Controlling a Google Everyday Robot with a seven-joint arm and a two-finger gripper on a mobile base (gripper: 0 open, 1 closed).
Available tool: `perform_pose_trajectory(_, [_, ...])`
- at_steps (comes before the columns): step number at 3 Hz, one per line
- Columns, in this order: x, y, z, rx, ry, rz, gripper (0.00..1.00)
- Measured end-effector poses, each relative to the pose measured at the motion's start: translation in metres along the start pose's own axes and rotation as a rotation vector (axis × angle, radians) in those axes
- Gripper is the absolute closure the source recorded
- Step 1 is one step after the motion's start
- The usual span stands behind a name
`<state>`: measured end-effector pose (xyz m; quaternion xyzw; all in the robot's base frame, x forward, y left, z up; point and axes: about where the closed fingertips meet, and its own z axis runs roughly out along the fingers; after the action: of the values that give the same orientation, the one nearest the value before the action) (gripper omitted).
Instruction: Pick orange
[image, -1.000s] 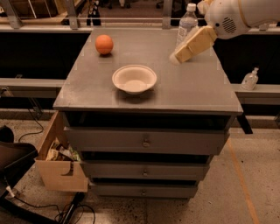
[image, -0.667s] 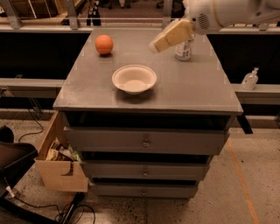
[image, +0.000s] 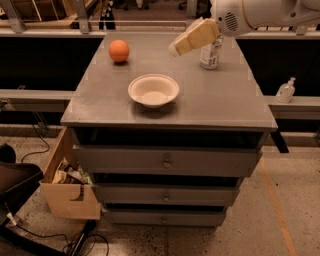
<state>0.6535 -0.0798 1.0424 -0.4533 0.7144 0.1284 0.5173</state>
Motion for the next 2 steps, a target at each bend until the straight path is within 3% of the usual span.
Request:
perform_pose_trajectory(1, [-0.007,0.001,0.005,0.025,0.023,-0.014,0.0])
perform_pose_trajectory(2, [-0.009,-0.008,0.04,0.071,0.045,-0.005,0.0])
